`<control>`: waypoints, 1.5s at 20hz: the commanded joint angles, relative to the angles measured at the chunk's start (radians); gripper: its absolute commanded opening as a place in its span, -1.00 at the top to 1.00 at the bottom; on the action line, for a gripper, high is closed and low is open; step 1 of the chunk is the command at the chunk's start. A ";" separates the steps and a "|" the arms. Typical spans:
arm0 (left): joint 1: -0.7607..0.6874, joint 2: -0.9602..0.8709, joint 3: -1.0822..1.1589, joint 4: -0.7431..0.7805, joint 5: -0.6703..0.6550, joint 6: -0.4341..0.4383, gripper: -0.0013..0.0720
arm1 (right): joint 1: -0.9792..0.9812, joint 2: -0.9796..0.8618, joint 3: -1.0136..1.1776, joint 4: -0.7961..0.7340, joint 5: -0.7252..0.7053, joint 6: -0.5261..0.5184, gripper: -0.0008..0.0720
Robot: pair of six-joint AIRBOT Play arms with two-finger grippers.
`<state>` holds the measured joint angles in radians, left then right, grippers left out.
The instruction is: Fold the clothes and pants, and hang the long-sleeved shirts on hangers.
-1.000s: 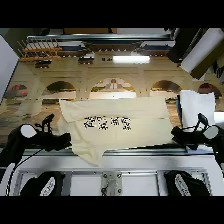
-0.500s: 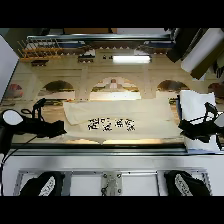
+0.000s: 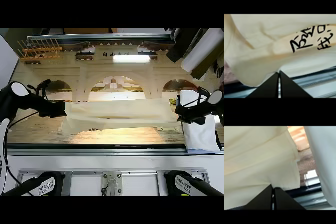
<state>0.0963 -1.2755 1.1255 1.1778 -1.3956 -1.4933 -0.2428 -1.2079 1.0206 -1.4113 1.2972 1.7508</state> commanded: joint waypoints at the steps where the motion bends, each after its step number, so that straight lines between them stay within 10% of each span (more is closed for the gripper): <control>1: -0.001 -0.135 0.122 0.009 0.006 0.021 0.95 | 0.040 -0.152 0.136 0.001 -0.011 0.007 0.95; 9: 0.004 -0.360 0.350 -0.003 0.011 0.021 0.90 | 0.053 -0.275 0.225 0.159 -0.264 0.002 0.90; 11: 0.002 -0.380 0.380 -0.004 0.035 0.021 -0.45 | 0.053 -0.279 0.225 0.267 -0.345 -0.071 -0.10; 12: 0.002 -0.380 0.393 -0.003 0.056 0.020 -0.55 | 0.053 -0.279 0.227 0.320 -0.373 -0.126 -0.62; 13: 0.004 -0.380 0.412 -0.003 0.065 0.019 -0.55 | 0.048 -0.279 0.237 0.359 -0.377 -0.167 -0.65; 16: 0.004 -0.379 0.477 -0.003 0.026 0.020 -0.47 | 0.004 -0.278 0.259 0.358 -0.310 -0.251 -0.65; 19: -0.034 -0.379 0.486 -0.003 0.008 0.020 0.95 | -0.087 -0.303 0.258 0.357 -0.190 -0.362 -0.65; 30: -0.304 -0.380 0.486 -0.105 0.071 0.021 0.95 | -0.196 -0.537 0.258 0.372 -0.057 -0.525 -0.65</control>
<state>-0.1490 -1.6543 1.6108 1.0805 -1.3418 -1.4731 -0.4358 -1.6993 1.2778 -1.0504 1.2205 1.2518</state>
